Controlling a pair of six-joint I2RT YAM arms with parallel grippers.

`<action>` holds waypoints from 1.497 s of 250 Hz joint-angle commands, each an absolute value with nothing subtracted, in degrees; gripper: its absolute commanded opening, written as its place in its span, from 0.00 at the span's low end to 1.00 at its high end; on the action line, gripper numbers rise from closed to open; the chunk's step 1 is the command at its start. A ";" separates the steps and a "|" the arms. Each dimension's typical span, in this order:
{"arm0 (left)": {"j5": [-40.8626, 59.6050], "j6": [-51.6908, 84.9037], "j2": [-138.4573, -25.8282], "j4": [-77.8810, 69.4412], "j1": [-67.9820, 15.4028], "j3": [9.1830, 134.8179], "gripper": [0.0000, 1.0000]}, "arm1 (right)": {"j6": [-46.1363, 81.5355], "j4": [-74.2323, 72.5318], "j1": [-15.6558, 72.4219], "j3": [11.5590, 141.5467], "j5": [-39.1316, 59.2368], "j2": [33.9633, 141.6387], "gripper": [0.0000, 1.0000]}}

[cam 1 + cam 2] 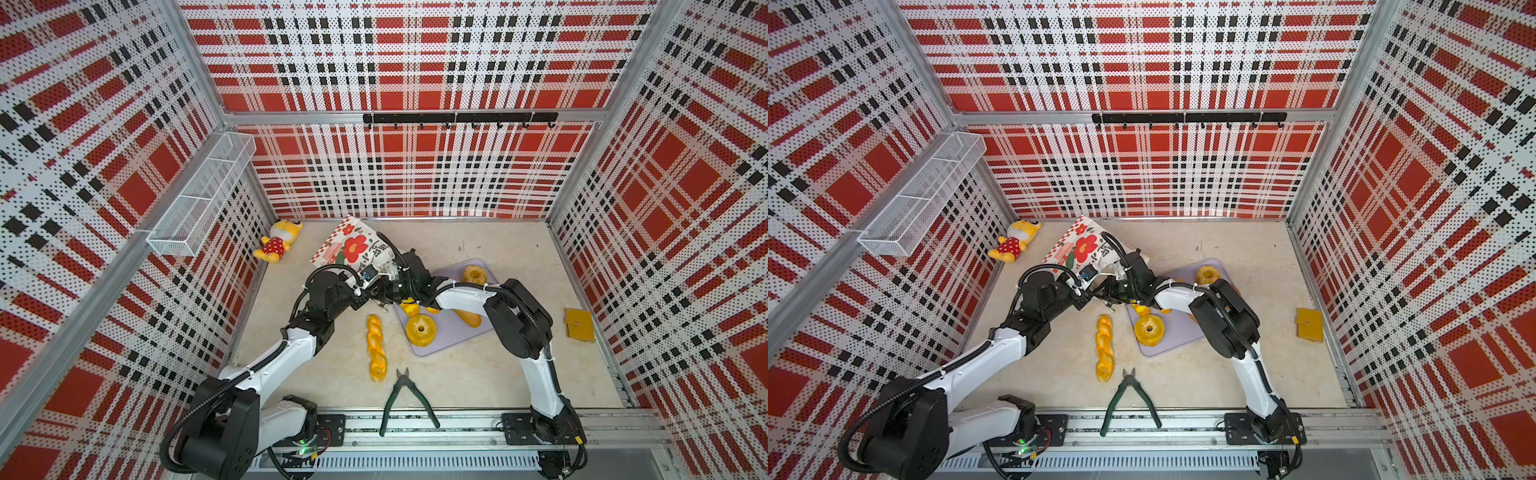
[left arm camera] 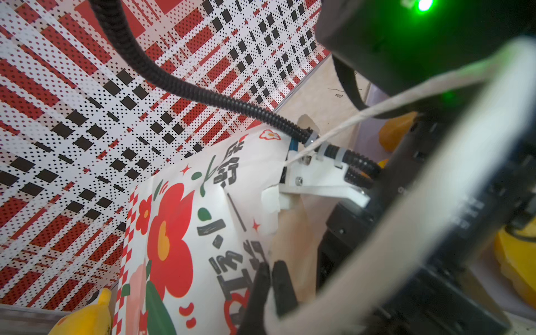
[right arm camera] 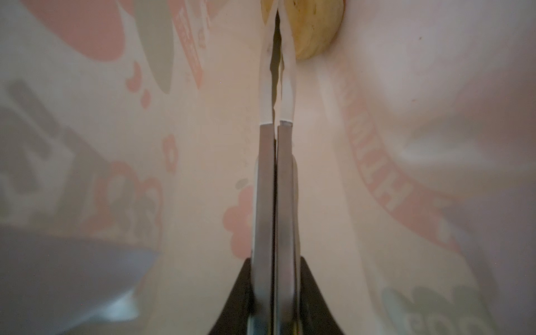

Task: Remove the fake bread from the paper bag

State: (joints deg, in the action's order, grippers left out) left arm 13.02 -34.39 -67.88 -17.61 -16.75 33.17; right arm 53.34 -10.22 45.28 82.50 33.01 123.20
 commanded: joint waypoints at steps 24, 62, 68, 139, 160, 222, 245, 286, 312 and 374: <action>16.13 -28.62 -67.65 -20.91 -12.55 35.75 0.00 | 47.72 -16.97 48.16 83.55 29.29 124.98 0.04; 15.73 -27.31 -67.91 -20.83 -12.46 36.69 0.00 | 44.54 -20.26 49.90 80.54 23.46 124.98 0.03; 15.78 -27.29 -67.93 -20.74 -12.46 36.74 0.00 | 43.97 -20.21 50.05 80.51 23.17 125.11 0.03; 16.99 -32.30 -66.57 -16.94 -13.80 36.13 0.00 | 45.10 -12.42 48.84 87.86 24.92 127.44 0.05; 17.48 -33.81 -65.87 -15.81 -14.01 35.71 0.00 | 47.06 -9.58 48.02 90.97 25.28 128.04 0.10; 18.70 -35.65 -65.01 -14.81 -14.30 34.90 0.00 | 49.04 -4.73 47.09 97.82 27.39 130.79 0.24; 18.99 -36.03 -65.13 -14.77 -14.35 34.89 0.00 | 49.71 -4.14 46.78 99.18 29.91 132.30 0.28; 19.67 -36.47 -65.78 -14.77 -14.47 35.07 0.00 | 51.88 -1.76 45.15 101.31 33.66 134.83 0.37; 20.46 -36.67 -66.55 -14.78 -14.85 35.00 0.00 | 51.32 2.93 44.19 108.01 36.38 138.55 0.43; 21.61 -35.70 -69.72 -20.20 -15.65 33.24 0.00 | 56.68 4.39 44.30 127.82 45.03 151.65 0.49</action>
